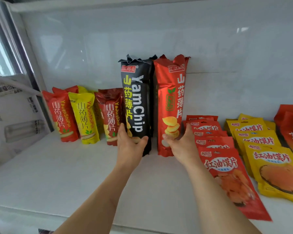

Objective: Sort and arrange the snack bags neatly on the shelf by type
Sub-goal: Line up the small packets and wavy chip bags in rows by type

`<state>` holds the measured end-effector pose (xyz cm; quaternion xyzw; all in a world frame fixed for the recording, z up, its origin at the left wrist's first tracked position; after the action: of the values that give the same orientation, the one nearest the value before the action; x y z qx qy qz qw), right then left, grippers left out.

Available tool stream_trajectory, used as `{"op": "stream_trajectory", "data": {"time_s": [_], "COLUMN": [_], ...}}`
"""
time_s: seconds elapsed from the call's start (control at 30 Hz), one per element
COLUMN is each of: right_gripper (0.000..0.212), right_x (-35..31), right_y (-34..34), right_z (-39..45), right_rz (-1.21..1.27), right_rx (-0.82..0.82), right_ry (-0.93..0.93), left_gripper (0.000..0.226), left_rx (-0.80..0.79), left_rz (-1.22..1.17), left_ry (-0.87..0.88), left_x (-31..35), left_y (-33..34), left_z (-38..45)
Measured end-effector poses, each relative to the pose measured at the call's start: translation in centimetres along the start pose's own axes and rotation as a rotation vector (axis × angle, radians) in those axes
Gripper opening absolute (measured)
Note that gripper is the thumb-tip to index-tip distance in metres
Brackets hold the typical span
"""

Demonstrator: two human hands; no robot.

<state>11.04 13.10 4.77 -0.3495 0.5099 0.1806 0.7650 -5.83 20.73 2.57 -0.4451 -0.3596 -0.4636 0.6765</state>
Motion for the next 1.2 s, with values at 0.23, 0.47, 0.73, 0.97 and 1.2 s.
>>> {"op": "stream_trajectory", "data": {"time_s": [0.23,0.47,0.73,0.97,1.2], "right_gripper": [0.090,0.111,0.095,0.103,0.108], "right_x": [1.9,2.9,3.4,4.0,4.1], "right_y": [2.5,2.7,3.0,3.4,3.1], "right_z": [0.3,0.8,0.8,1.2,1.3], "right_rz": [0.114,0.025,0.137,0.193,0.057], "right_rx": [0.036,0.124,0.053,0.065,0.108], "right_ry": [-0.056,-0.041,-0.007,-0.010,-0.044], "left_gripper": [0.087,0.078,0.082,0.084,0.095], "left_rx": [-0.201,-0.193,-0.251,-0.308,-0.278], "left_rz": [-0.089,-0.136,-0.158,-0.177,-0.152], "left_ry": [-0.064,-0.056,-0.080,-0.101,-0.096], "left_x": [-2.1,-3.3,-4.4,-4.6,-4.5], "left_y": [0.7,1.1,1.5,1.9,2.0], "left_z": [0.8,2.2,3.0,3.2,3.5]}}
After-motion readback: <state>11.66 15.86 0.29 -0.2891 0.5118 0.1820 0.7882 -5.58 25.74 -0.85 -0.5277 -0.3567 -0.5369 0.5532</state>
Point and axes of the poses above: each hand's wrist, its own z-axis towards the middle knuckle, its own y-axis out of the palm, x = y × z, the point moved 2 cm from there along z, towards the middle knuckle, and after that the axes turned 5 degrees about x, right-handed, at the moved point
